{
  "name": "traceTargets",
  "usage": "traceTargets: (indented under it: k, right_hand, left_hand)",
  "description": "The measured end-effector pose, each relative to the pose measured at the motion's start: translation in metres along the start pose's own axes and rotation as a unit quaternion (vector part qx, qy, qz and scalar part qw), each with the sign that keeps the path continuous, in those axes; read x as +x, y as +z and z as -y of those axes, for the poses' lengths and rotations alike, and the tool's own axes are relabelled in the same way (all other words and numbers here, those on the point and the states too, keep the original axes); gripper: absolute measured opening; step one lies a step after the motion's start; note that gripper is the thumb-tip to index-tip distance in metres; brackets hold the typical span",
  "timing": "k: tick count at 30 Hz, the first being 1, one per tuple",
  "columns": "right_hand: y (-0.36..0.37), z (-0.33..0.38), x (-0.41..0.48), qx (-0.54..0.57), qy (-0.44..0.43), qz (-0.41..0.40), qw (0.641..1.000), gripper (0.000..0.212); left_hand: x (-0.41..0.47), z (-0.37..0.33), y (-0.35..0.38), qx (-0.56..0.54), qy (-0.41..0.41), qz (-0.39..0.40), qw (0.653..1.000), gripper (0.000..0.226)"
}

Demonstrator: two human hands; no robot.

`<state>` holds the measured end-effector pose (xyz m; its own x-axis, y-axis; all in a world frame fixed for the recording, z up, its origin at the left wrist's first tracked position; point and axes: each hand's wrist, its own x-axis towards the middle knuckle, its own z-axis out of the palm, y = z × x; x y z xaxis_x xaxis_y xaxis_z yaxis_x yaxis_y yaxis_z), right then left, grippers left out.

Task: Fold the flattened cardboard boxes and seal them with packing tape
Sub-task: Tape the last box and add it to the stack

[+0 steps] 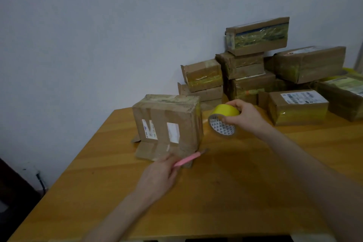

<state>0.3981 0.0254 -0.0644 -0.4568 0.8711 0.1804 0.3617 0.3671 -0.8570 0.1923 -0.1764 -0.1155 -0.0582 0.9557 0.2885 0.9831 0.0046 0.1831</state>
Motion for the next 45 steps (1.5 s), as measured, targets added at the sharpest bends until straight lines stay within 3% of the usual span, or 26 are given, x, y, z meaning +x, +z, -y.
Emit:
traceTargets:
  k: [4, 6, 8, 10, 13, 16, 27, 37, 45]
  right_hand:
    - [0.003, 0.004, -0.001, -0.011, -0.003, 0.0, 1.0, 0.054]
    - [0.003, 0.004, -0.001, -0.014, -0.007, 0.001, 1.0, 0.054]
    - [0.002, 0.003, 0.0, -0.021, -0.007, 0.002, 1.0, 0.053]
    - [0.002, 0.002, 0.0, -0.021, -0.004, 0.003, 1.0, 0.053]
    - [0.0, 0.0, -0.001, -0.022, -0.006, 0.009, 1.0, 0.054]
    - [-0.002, -0.004, -0.004, -0.017, -0.012, 0.022, 1.0, 0.054]
    - [-0.008, -0.004, -0.008, -0.025, -0.046, 0.041, 0.998, 0.046]
    - [-0.015, -0.002, -0.012, -0.103, -0.043, 0.048, 0.993, 0.043]
    - [-0.007, -0.011, -0.016, -0.073, -0.011, 0.054, 0.996, 0.052]
  left_hand:
    - [0.011, -0.02, 0.012, 0.108, -0.014, 0.029, 0.994, 0.035]
    - [0.027, -0.031, -0.004, 0.173, 0.031, -0.034, 0.984, 0.036]
    - [0.058, -0.042, -0.03, 0.147, 0.064, -0.135, 0.978, 0.037]
    - [0.099, -0.045, -0.051, 0.111, 0.063, -0.171, 0.977, 0.053]
    - [0.148, -0.036, -0.063, 0.12, 0.01, 0.0, 0.993, 0.083]
    - [0.161, -0.019, -0.055, 0.157, -0.008, 0.124, 0.98, 0.086]
    - [0.149, -0.002, -0.042, 0.139, -0.015, 0.1, 0.985, 0.073]
    - [0.15, -0.003, -0.044, 0.143, -0.014, 0.116, 0.983, 0.069]
    - [0.152, -0.005, -0.051, 0.151, 0.001, 0.12, 0.981, 0.078]
